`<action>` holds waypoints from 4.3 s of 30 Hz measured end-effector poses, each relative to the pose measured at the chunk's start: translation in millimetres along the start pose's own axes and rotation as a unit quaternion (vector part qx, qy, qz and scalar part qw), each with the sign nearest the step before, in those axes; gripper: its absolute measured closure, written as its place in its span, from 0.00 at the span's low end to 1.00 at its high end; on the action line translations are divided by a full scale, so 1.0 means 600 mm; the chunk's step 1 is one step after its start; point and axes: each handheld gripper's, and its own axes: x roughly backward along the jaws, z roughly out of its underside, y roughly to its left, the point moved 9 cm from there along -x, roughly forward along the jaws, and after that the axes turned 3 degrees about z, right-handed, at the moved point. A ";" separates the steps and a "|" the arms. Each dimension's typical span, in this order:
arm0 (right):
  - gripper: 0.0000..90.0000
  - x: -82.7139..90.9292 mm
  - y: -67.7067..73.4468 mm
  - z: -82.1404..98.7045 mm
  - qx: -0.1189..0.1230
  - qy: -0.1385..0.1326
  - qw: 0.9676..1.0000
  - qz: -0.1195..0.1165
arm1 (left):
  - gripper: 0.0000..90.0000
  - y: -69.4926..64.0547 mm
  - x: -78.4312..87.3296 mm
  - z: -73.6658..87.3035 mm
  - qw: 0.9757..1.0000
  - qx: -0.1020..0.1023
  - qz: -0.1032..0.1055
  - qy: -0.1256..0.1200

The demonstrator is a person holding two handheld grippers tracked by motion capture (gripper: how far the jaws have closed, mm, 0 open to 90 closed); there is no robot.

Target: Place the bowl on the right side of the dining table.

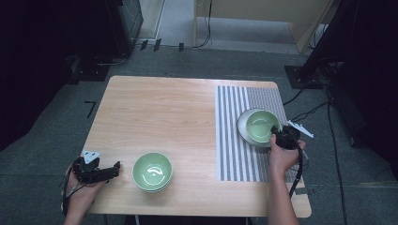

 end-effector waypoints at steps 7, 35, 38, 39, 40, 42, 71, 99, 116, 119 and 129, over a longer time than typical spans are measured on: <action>0.93 -0.004 -0.004 -0.004 -0.017 0.016 1.000 0.000 | 0.00 0.000 0.000 0.000 1.000 0.000 0.000 0.000; 0.88 -0.027 -0.005 -0.016 -0.049 0.041 0.998 -0.004 | 0.00 0.000 -0.001 0.000 1.000 0.001 -0.001 0.000; 0.83 -0.028 -0.007 -0.015 -0.054 0.039 0.998 -0.013 | 0.00 0.000 -0.001 -0.001 1.000 0.001 -0.001 0.000; 0.79 -0.027 -0.007 -0.016 -0.056 0.035 0.998 -0.018 | 0.00 0.000 -0.001 0.000 1.000 0.001 -0.001 0.000; 0.73 -0.025 -0.006 -0.019 -0.056 0.029 0.998 -0.026 | 0.00 0.000 -0.001 -0.001 1.000 0.001 -0.001 0.000; 0.58 -0.020 -0.004 -0.027 -0.055 0.015 0.998 -0.035 | 0.00 0.000 -0.001 0.000 1.000 0.001 -0.001 0.000; 0.18 0.027 0.004 -0.029 0.036 -0.054 0.997 -0.041 | 0.00 0.000 -0.001 -0.001 1.000 0.001 -0.001 0.000; 0.18 0.065 0.005 -0.009 0.076 -0.059 0.995 -0.041 | 0.00 0.000 -0.001 -0.001 1.000 0.001 -0.001 0.000; 0.18 0.083 0.001 0.005 0.087 -0.057 0.994 -0.042 | 0.00 0.000 -0.001 -0.001 1.000 0.001 -0.001 0.000; 0.18 0.085 -0.001 0.008 0.088 -0.057 0.994 -0.042 | 0.00 0.000 -0.001 -0.001 1.000 0.001 -0.001 0.000; 0.19 0.090 -0.011 0.018 0.091 -0.051 0.994 -0.040 | 0.00 0.000 -0.001 -0.001 1.000 0.001 -0.001 0.000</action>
